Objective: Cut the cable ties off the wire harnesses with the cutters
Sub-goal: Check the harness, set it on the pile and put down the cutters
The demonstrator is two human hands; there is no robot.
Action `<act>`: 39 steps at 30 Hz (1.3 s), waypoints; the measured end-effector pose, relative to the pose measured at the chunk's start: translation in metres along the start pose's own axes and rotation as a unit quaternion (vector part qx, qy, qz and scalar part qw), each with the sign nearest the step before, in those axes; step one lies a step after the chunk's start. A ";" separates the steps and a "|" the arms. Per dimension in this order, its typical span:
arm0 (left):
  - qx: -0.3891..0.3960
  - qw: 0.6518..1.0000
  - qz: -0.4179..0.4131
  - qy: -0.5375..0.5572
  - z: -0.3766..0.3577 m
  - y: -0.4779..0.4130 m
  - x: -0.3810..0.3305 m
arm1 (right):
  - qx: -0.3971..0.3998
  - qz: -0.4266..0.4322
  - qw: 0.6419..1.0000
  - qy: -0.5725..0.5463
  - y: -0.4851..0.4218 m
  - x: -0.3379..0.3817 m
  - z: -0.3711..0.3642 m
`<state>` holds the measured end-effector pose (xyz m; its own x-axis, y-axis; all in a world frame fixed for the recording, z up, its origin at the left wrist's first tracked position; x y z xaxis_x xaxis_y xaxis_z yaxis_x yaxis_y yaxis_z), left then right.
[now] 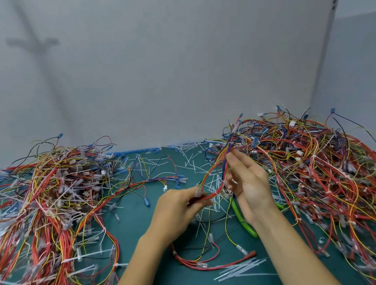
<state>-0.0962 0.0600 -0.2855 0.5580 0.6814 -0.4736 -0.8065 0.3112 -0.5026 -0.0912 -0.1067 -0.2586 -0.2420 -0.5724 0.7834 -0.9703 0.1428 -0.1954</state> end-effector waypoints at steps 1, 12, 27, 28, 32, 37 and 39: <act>0.003 1.000 0.004 0.013 0.001 0.000 0.000 | 0.002 0.000 1.000 0.006 0.000 0.000 0.000; -0.015 0.996 0.003 0.086 0.003 0.001 -0.002 | 0.123 0.048 0.970 0.205 0.006 -0.004 -0.011; -0.114 0.909 0.173 0.362 0.010 -0.008 0.008 | 0.072 0.098 0.932 0.342 0.008 -0.010 -0.012; -0.118 0.902 0.181 0.374 0.010 -0.008 0.009 | 0.077 0.093 0.932 0.342 0.007 -0.011 -0.011; -0.119 0.895 0.184 0.389 0.011 -0.010 0.005 | 0.134 0.024 0.917 0.376 0.008 -0.024 -0.012; -0.120 0.851 0.191 0.473 0.014 -0.013 -0.006 | 0.203 -0.031 0.895 0.396 0.015 -0.037 -0.017; -0.108 0.848 0.189 0.483 0.014 -0.013 -0.009 | 0.211 -0.034 0.897 0.386 0.017 -0.039 -0.019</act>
<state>-0.0935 0.0595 -0.2648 0.2515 -0.1882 -0.9494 -0.9670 -0.0088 -0.2544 -0.0988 -0.0666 -0.2809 -0.2679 0.1857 0.9454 -0.9361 -0.2823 -0.2098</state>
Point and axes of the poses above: each hand's wrist, its own y-axis away from the middle knuckle, its own z-axis out of the back of the hand, x = y × z, the point moved 3 cm from there along -y, towards the middle knuckle, and after that the axes turned 2 degrees about z, right-handed, at the moved point
